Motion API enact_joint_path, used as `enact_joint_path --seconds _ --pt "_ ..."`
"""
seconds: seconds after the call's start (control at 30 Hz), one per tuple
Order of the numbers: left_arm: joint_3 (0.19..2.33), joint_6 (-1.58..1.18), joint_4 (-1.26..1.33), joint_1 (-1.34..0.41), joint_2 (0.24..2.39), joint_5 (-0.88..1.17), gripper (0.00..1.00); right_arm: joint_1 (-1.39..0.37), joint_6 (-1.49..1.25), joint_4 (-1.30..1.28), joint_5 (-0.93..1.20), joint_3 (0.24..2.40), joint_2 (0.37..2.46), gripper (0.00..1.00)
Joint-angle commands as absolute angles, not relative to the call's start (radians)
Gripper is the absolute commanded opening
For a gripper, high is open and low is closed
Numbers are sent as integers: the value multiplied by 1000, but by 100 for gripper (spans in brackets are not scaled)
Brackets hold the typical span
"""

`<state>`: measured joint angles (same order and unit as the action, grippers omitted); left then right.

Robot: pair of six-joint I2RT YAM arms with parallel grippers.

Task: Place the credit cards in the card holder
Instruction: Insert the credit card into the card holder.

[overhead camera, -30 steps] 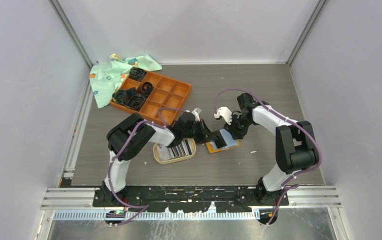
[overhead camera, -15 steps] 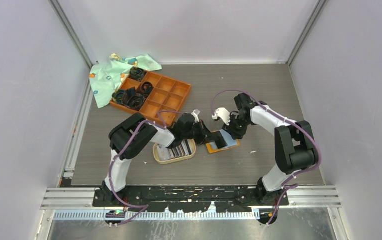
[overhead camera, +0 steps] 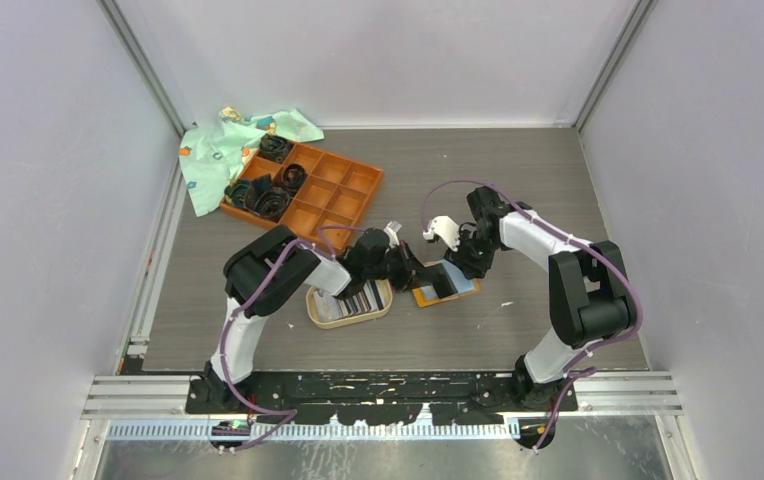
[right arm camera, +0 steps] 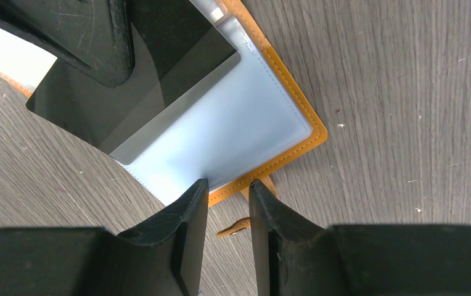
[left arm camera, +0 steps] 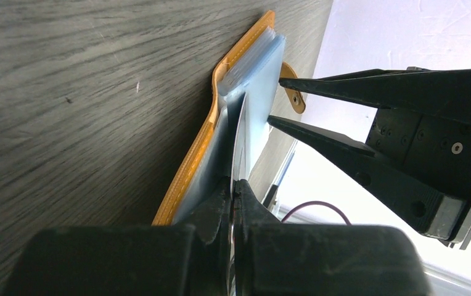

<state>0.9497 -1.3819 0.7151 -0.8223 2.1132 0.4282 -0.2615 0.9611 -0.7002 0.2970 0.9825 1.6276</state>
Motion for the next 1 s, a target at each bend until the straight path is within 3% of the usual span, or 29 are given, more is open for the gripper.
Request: enact_joint_path --seconds 0.0,0.4,0.8,0.87,0.97 --pt "929 -1388 647 -820 2156 438 0 -286 954 -664 316 962 1682 36" --pt "991 -1377 612 -815 2201 448 0 -290 933 -669 354 969 1641 39" --pt "1008 -1363 594 -811 2219 454 4 -262 1001 -649 507 903 1401 60" --pt "1011 -1361 594 -810 2218 455 5 -262 1080 -664 610 868 1339 56" --pt "1012 -1357 593 -810 2219 458 5 -271 1200 -666 753 793 1277 40"
